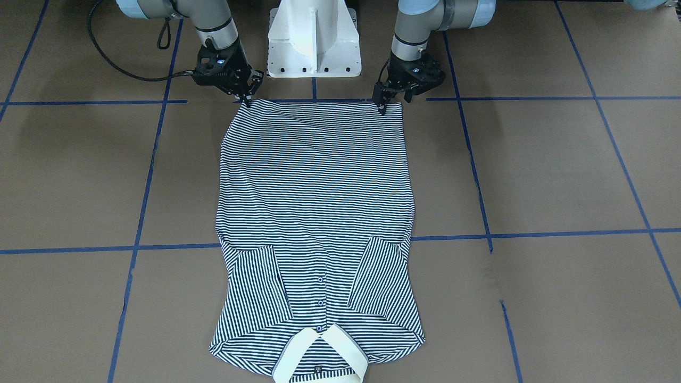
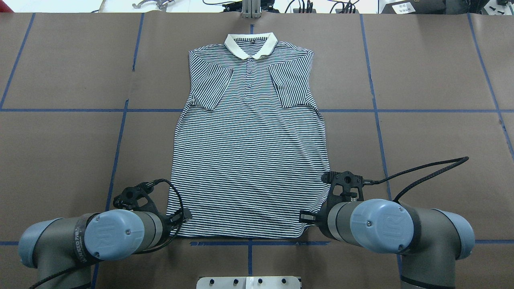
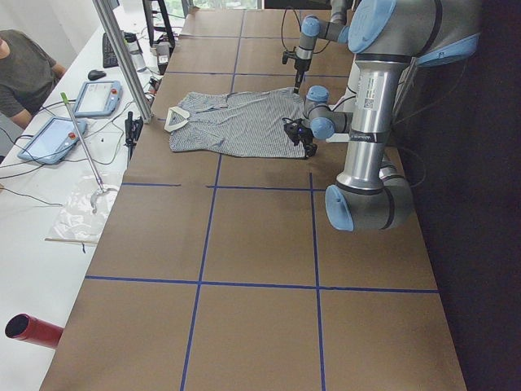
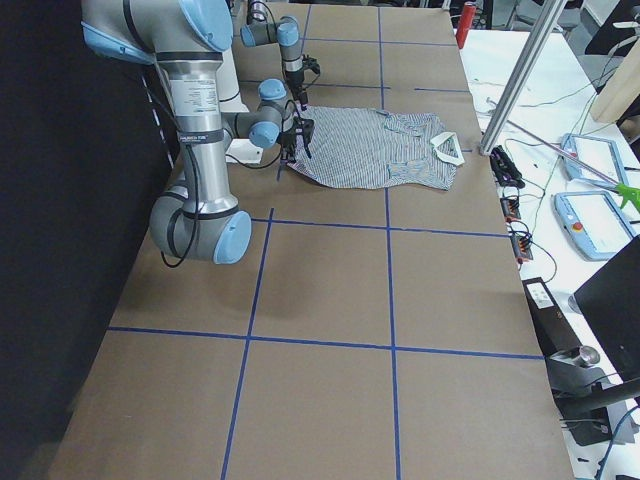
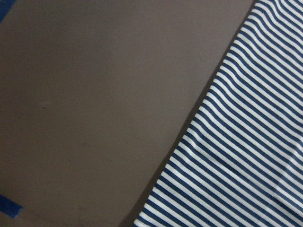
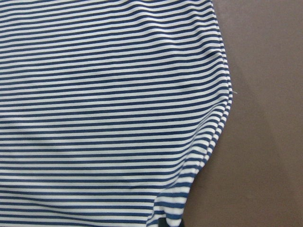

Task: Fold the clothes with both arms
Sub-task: 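Grasp both hem corners with the left and right grippers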

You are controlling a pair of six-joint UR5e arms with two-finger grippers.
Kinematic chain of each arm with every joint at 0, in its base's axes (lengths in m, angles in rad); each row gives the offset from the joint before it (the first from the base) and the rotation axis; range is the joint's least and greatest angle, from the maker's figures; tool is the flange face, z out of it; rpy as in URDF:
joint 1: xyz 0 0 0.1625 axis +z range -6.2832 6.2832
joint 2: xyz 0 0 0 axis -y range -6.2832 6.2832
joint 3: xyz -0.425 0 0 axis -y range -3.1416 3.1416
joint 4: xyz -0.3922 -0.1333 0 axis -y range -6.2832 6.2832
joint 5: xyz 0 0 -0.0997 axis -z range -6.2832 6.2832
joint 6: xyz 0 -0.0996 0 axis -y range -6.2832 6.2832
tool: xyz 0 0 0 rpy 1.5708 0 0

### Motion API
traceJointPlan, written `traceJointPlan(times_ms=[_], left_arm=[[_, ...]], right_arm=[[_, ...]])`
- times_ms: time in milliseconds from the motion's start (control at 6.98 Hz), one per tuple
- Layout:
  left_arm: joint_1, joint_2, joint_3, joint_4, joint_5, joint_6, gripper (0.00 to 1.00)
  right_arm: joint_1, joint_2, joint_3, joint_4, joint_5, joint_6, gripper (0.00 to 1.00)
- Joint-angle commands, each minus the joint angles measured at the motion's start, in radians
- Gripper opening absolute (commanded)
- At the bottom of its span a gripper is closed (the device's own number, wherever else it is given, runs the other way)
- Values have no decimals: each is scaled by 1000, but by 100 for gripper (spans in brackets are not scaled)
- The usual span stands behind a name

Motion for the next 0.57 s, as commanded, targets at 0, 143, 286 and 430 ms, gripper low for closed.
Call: traceJointPlan(times_ms=[0,143,286,430], left_arm=[[0,1,8,0,1,3,89],[0,1,10,0,1,3,87],[2,7,12,0,1,3,83],[2,9,10,0,2,3,74]], right_arm=[[0,0,0,0,0,-1,0],[0,0,0,0,0,-1,0],[0,0,-1,0,0,-1,0],[0,0,0,0,0,-1,0]])
